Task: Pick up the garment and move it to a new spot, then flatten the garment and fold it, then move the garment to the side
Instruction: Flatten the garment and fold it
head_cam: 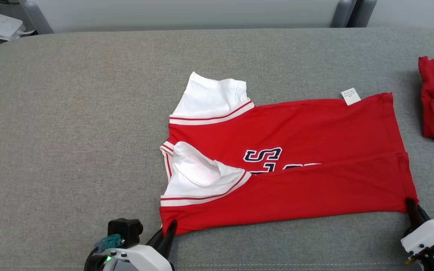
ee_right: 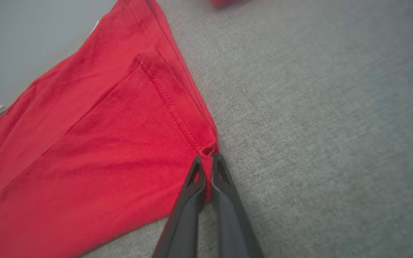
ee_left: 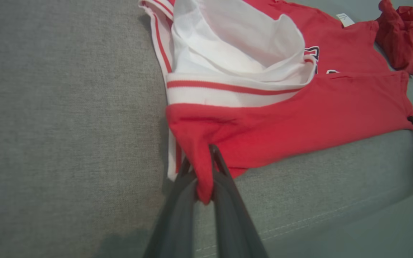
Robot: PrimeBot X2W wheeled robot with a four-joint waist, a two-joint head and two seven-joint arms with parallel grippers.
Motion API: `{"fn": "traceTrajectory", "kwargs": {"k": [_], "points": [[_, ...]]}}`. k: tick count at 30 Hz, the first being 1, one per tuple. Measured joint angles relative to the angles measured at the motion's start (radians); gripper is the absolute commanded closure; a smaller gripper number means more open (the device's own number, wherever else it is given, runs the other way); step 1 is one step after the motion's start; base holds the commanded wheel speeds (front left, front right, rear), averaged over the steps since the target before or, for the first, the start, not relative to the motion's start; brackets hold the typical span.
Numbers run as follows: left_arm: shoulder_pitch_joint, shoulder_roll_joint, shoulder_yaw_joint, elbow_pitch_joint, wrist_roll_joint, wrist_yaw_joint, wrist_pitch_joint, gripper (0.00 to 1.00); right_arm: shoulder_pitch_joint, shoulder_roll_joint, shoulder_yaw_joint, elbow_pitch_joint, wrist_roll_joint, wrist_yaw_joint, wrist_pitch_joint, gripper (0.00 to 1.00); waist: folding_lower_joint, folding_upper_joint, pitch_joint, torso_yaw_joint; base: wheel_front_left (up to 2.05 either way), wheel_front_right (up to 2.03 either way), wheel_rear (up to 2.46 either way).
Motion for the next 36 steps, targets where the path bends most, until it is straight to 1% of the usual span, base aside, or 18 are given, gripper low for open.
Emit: {"fn": "traceTrajectory", "kwargs": {"k": [4, 11, 13, 14, 15, 16, 17, 18, 19, 24, 28, 30, 33, 34, 36], "points": [[0.006, 0.011, -0.001, -0.018, 0.001, 0.011, 0.01, 1.0, 0.006, 0.001, 0.0, -0.006, 0.013, 0.002, 0.009, 1.0, 0.0001, 0.0, -0.002, -0.004, 0.0, 0.0, 0.0], [0.006, 0.014, -0.002, -0.016, 0.002, 0.025, 0.014, 1.0, 0.008, 0.007, 0.01, -0.004, 0.017, 0.002, 0.022, 1.0, 0.0, 0.0, -0.01, -0.016, 0.0, 0.0, 0.0], [0.006, 0.014, -0.002, -0.011, 0.002, 0.03, 0.014, 0.84, 0.008, 0.009, 0.012, -0.003, 0.011, 0.002, 0.031, 1.0, 0.0, 0.0, -0.013, -0.02, 0.0, 0.0, 0.0], [0.006, 0.014, -0.002, -0.008, 0.002, 0.03, 0.014, 0.8, 0.008, 0.01, 0.012, -0.003, 0.011, 0.002, 0.035, 1.0, 0.0, 0.0, -0.015, -0.022, 0.0, 0.0, 0.0], [0.006, 0.014, -0.003, -0.003, 0.002, 0.03, 0.014, 0.73, 0.009, 0.011, 0.013, -0.003, 0.011, 0.002, 0.036, 1.0, 0.0001, 0.0, -0.017, -0.023, 0.0, 0.0, 0.0], [0.006, 0.013, -0.003, 0.002, 0.002, 0.03, 0.01, 0.72, 0.009, 0.012, 0.013, -0.002, 0.009, 0.002, 0.036, 1.0, 0.0, 0.0, -0.019, -0.025, 0.0, 0.0, 0.0], [0.006, 0.013, -0.003, 0.006, 0.002, 0.03, 0.006, 0.66, 0.009, 0.013, 0.013, 0.0, 0.004, 0.002, 0.035, 0.59, 0.0, 0.0, -0.021, -0.027, 0.0, 0.0, 0.0], [0.006, 0.013, -0.003, 0.009, 0.002, 0.03, 0.006, 0.41, 0.01, 0.014, 0.013, 0.003, -0.001, 0.002, 0.035, 0.37, 0.0001, 0.0, -0.023, -0.028, 0.0, 0.0, 0.0], [0.006, 0.013, -0.002, 0.014, 0.002, 0.031, 0.005, 0.0, 0.01, 0.015, 0.012, 0.007, -0.006, 0.002, 0.034, 0.0, 0.0, 0.0, -0.026, -0.029, 0.0, 0.0, 0.0], [0.008, 0.012, 0.016, 0.016, 0.002, 0.053, -0.035, 0.0, 0.024, 0.004, 0.001, 0.019, -0.042, 0.002, 0.002, 0.0, 0.0, 0.0, -0.041, -0.031, 0.0, 0.0, 0.0], [0.017, 0.015, 0.055, 0.003, 0.003, 0.078, -0.105, 0.0, 0.03, -0.026, -0.037, 0.01, -0.126, -0.001, -0.021, 0.0, 0.0, 0.0, -0.061, -0.032, 0.0, 0.0, 0.0], [0.019, 0.015, 0.074, -0.005, 0.013, 0.093, -0.152, 0.0, 0.03, -0.033, -0.097, -0.042, -0.185, -0.002, -0.026, 0.0, 0.0, 0.0, -0.071, -0.034, 0.0, 0.0, 0.0], [0.019, 0.015, 0.088, -0.02, 0.025, 0.095, -0.223, 0.0, 0.035, -0.025, -0.188, -0.181, -0.308, -0.002, -0.029, 0.0, 0.0, 0.0, -0.089, -0.038, 0.0, 0.0, 0.0], [0.019, 0.015, 0.088, -0.02, 0.025, 0.095, -0.223, 0.0, 0.035, -0.025, -0.188, -0.181, -0.308, -0.002, -0.029, 0.0, 0.0, 0.0, -0.089, -0.038, 0.0, 0.0, 0.0], [0.019, 0.01, 0.099, -0.026, 0.028, 0.095, -0.265, 0.0, 0.064, -0.004, -0.234, -0.272, -0.385, -0.002, -0.03, 0.0, 0.0, 0.0, -0.101, -0.041, 0.0, 0.0, 0.0]]}}
